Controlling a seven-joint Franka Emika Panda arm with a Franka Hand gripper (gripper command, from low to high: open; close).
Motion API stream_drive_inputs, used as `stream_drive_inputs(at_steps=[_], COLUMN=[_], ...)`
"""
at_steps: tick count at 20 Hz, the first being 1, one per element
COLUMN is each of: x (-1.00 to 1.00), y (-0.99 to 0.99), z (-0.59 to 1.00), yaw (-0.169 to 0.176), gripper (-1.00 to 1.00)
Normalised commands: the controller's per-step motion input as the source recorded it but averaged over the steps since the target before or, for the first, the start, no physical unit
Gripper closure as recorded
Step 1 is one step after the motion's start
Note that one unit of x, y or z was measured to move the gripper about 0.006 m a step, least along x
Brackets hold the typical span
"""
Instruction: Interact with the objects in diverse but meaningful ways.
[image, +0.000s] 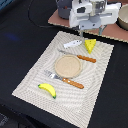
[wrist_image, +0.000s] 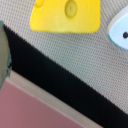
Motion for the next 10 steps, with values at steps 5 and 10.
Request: stream_drive_inputs(at_steps=[5, 10], x=[0.51, 0.56], y=[-0.09, -0.02], z=[-0.03, -0.01], yaw=[-0.068, -0.083], gripper=[-1.0, -1.0])
